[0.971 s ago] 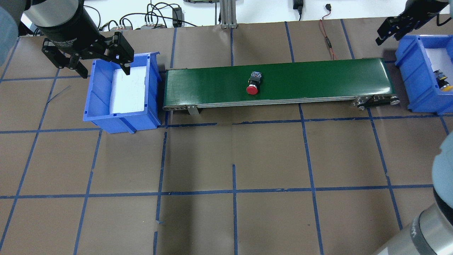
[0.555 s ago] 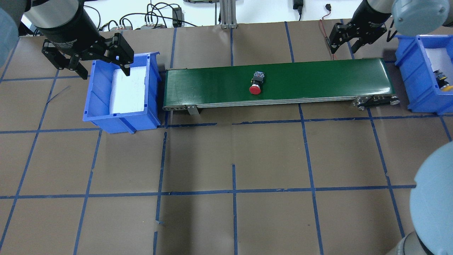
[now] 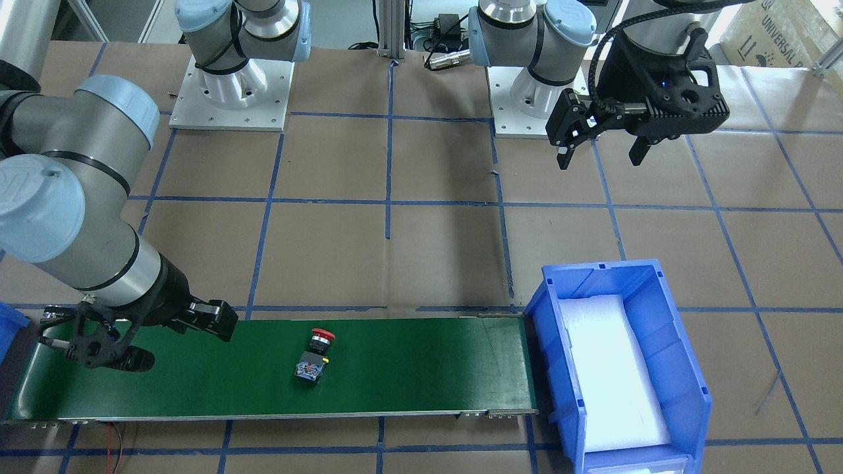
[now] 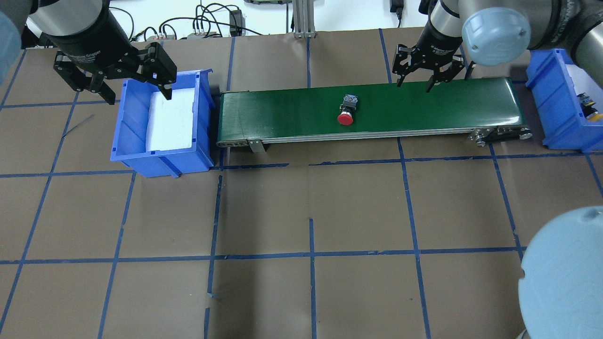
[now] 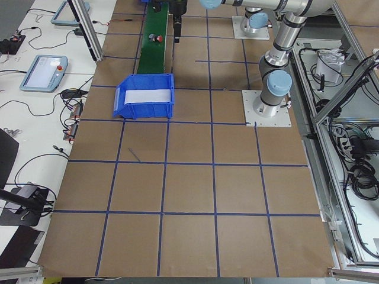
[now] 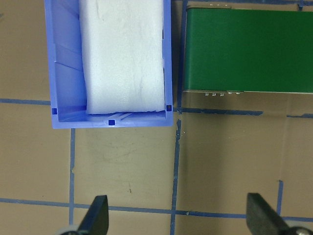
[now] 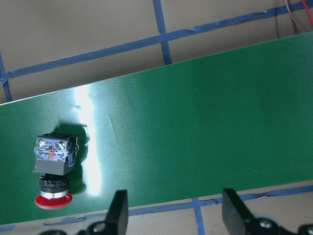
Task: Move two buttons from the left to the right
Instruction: 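Lower the right gripper onto the red button on the conveyor and grasp it, then carry the red button with the right gripper into the bin and release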
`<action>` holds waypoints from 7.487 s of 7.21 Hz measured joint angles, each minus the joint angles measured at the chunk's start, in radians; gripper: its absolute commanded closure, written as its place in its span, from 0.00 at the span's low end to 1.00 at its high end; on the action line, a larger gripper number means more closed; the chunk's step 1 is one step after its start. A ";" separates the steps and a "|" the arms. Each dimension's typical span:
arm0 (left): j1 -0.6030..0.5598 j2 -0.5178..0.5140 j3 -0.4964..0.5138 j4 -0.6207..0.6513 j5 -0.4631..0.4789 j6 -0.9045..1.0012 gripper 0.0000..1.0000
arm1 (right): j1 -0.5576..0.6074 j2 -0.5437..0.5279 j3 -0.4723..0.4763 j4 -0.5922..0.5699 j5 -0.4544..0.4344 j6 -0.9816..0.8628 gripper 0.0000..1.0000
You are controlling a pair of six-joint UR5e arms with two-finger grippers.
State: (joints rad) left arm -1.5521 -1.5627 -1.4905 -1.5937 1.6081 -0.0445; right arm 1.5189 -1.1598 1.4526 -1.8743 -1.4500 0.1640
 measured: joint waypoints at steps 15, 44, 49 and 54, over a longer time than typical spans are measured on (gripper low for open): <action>0.002 0.012 0.002 -0.001 0.005 -0.006 0.00 | 0.152 0.202 -0.131 -0.095 -0.149 0.153 0.21; 0.000 -0.013 0.001 0.003 -0.001 -0.002 0.00 | -0.537 0.523 -0.645 0.050 -0.084 -1.065 0.92; -0.002 -0.014 0.001 0.004 -0.003 -0.001 0.00 | -0.536 0.549 -0.646 0.027 -0.076 -1.063 0.52; -0.005 -0.019 0.002 0.006 -0.002 -0.006 0.00 | -0.535 0.543 -0.645 0.027 -0.075 -1.062 0.47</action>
State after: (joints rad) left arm -1.5568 -1.5815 -1.4881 -1.5878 1.6058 -0.0507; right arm 0.9838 -0.6172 0.8077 -1.8469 -1.5249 -0.8975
